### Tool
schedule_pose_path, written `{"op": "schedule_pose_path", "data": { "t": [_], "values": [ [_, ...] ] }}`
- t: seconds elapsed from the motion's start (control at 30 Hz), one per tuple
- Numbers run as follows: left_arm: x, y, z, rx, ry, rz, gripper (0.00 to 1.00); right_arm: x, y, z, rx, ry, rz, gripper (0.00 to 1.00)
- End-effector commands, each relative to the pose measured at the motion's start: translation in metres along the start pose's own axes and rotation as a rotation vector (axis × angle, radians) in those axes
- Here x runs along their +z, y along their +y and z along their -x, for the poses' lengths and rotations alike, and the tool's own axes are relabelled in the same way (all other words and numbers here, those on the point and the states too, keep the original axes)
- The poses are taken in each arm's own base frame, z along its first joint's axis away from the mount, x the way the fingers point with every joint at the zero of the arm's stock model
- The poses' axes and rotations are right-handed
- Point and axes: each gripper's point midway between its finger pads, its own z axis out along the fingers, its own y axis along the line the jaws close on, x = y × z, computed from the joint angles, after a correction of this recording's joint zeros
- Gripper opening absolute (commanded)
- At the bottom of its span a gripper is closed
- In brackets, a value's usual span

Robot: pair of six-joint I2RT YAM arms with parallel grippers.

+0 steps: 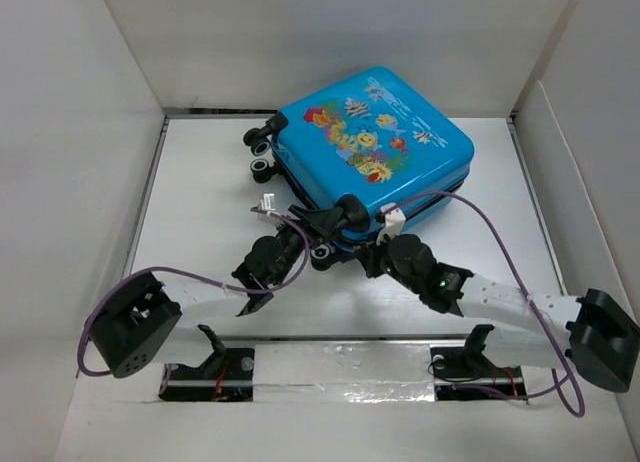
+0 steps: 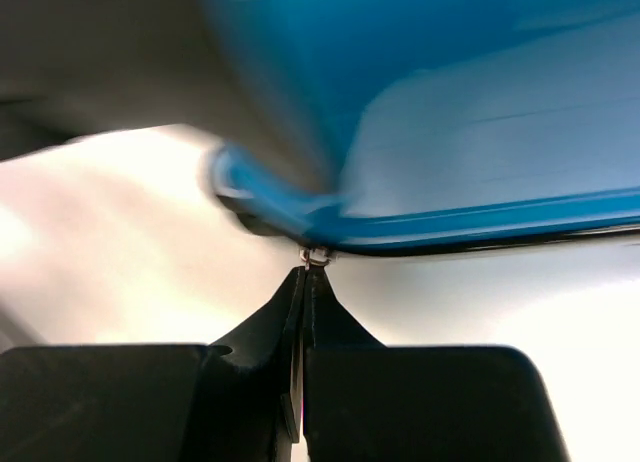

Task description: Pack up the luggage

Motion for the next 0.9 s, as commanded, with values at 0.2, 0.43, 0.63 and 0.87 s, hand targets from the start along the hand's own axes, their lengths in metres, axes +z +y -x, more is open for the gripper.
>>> {"op": "schedule_pose_path", "data": {
  "t": [0.2, 0.43, 0.63, 0.87],
  "values": [
    [0.015, -0.063, -0.030, 0.082, 0.273, -0.209, 0.00, -0.024, 0.079, 0.072, 0.064, -0.222, 0.308, 0.00],
    [0.011, -0.077, -0.049, 0.051, 0.436, -0.286, 0.17, 0.011, 0.094, 0.075, 0.079, -0.247, 0.310, 0.00],
    [0.014, -0.063, -0.011, 0.179, 0.318, -0.190, 0.80, 0.004, 0.075, 0.070, 0.112, -0.284, 0.254, 0.00],
    [0.018, -0.009, 0.068, 0.291, 0.105, 0.071, 0.99, 0.000, 0.066, 0.063, 0.116, -0.267, 0.250, 0.00]
  ]
}}
